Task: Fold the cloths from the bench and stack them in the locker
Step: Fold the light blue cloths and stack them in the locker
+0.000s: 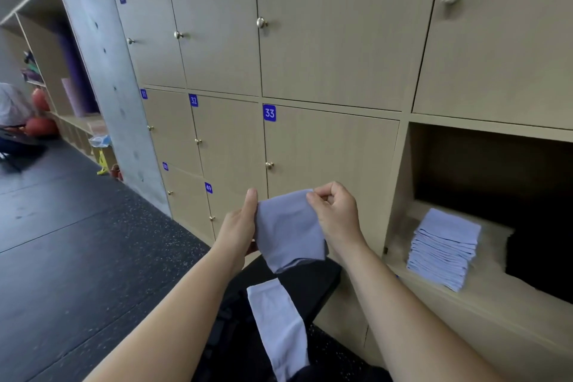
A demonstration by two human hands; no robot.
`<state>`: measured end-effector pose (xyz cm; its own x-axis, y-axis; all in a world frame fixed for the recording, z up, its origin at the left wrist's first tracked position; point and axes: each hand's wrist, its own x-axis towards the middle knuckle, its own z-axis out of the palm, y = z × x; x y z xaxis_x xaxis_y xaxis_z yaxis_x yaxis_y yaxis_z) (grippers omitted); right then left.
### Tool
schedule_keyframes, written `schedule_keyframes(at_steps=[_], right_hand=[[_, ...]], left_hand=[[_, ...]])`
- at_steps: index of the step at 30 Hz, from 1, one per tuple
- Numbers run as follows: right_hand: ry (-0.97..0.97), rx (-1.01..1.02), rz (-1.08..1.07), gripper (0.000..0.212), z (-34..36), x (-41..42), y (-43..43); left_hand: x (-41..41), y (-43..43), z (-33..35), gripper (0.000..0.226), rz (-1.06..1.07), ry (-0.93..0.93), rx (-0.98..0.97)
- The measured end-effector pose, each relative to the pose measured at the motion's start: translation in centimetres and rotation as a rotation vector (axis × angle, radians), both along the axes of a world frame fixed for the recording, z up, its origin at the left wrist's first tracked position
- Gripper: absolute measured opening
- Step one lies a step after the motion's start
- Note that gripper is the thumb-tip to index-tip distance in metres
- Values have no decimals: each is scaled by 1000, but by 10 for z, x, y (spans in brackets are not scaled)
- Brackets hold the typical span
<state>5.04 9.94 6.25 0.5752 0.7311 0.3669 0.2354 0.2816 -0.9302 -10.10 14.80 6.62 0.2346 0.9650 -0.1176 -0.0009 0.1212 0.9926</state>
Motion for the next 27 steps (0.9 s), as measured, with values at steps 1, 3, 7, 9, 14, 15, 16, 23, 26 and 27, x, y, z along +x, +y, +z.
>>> schedule_keyframes(at_steps=[1, 3, 7, 9, 14, 15, 16, 23, 26, 27], right_hand=[[-3, -1, 4, 18, 0, 2, -1], [12, -3, 5, 16, 1, 5, -4], [191, -78, 158, 30, 6, 8, -14], [199, -272, 308, 36, 8, 10, -24], [95, -423, 386, 5, -3, 21, -32], [101, -417, 377, 7, -4, 24, -31], [102, -414, 374, 9, -4, 26, -32], [-39, -486, 400, 19, -3, 36, -35], [76, -413, 360, 23, -5, 41, -40], [165, -360, 333, 19, -7, 42, -43]], left_hand=[[2, 1, 0, 52, -1, 14, 10], [4, 4, -1, 41, -27, 31, 40], [8, 3, 1, 41, -65, -65, 88], [12, -1, 3, 42, -53, -111, 148], [15, 1, -2, 35, 31, -126, 212], [13, 1, -6, 35, 37, -100, 224], [12, 1, -8, 36, 36, -72, 235], [11, 8, -10, 55, -146, 408, 462], [22, 6, -18, 51, -66, 424, 524], [25, 5, -21, 50, -27, 403, 525]])
